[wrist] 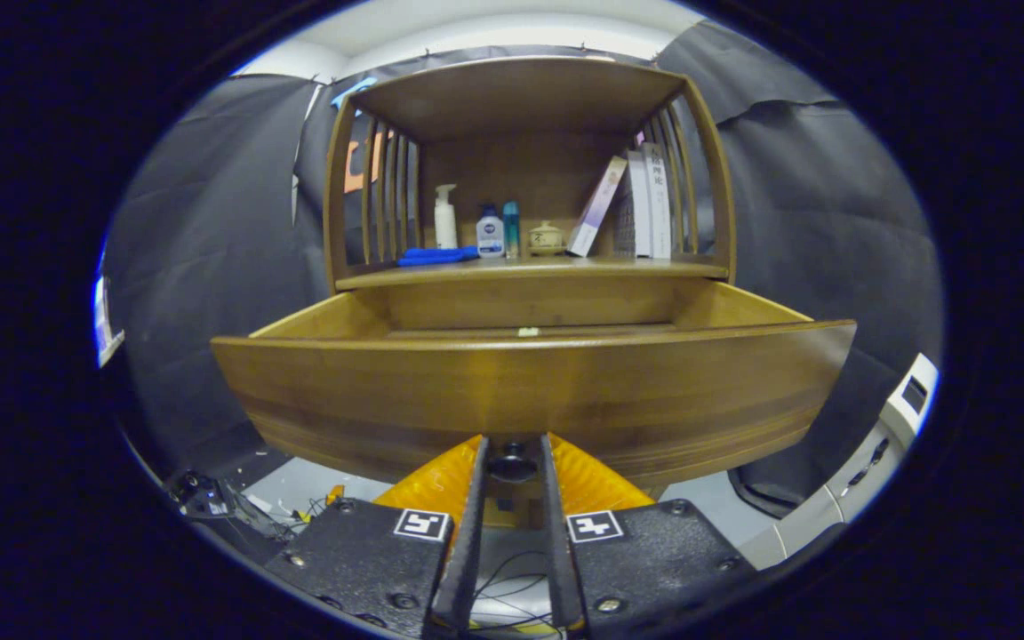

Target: Pull open the drawer, take out the items inside it, and place them on the countertop above the cabinet.

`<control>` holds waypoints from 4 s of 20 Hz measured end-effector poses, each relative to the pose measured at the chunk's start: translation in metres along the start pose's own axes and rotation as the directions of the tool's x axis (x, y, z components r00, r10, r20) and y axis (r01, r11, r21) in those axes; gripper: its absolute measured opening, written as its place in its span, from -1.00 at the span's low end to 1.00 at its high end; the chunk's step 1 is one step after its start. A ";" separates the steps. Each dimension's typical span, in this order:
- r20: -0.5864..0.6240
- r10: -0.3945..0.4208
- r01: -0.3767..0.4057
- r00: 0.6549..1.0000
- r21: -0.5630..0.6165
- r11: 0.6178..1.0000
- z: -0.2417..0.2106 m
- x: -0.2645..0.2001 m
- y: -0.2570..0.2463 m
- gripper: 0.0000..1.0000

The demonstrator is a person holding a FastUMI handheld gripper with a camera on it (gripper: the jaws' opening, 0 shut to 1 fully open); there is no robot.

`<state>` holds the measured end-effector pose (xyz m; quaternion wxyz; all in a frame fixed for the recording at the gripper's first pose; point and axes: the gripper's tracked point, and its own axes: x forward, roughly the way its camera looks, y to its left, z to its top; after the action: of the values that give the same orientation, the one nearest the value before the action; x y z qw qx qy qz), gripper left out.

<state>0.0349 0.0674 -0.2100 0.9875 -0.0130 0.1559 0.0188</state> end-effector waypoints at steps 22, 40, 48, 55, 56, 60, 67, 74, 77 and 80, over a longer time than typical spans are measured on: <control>-0.042 0.055 -0.056 0.998 -0.030 0.998 0.213 0.083 -0.001 0.94; -0.730 0.013 -0.054 0.683 -0.034 0.998 0.056 0.173 0.002 0.25; -0.783 0.062 -0.033 0.619 0.053 0.998 0.041 0.162 0.001 -0.56; -0.735 0.159 -0.079 0.659 0.143 0.987 0.072 0.135 0.012 -0.56; -0.724 0.179 -0.090 0.667 0.160 0.983 0.081 0.130 0.015 -0.56; -0.662 0.213 -0.140 0.718 0.162 0.977 0.124 0.111 0.018 -0.57; -0.550 0.217 -0.152 0.807 0.162 0.975 0.199 0.129 0.020 -0.57; -0.510 0.161 -0.096 0.845 0.152 0.984 0.221 0.190 0.013 -0.57; -0.486 0.117 -0.072 0.866 0.111 0.991 0.228 0.216 0.010 -0.57; -0.475 0.099 -0.068 0.874 0.084 0.994 0.231 0.235 0.013 -0.56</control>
<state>0.3287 0.0952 -0.0635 0.9165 0.0213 0.3960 0.0526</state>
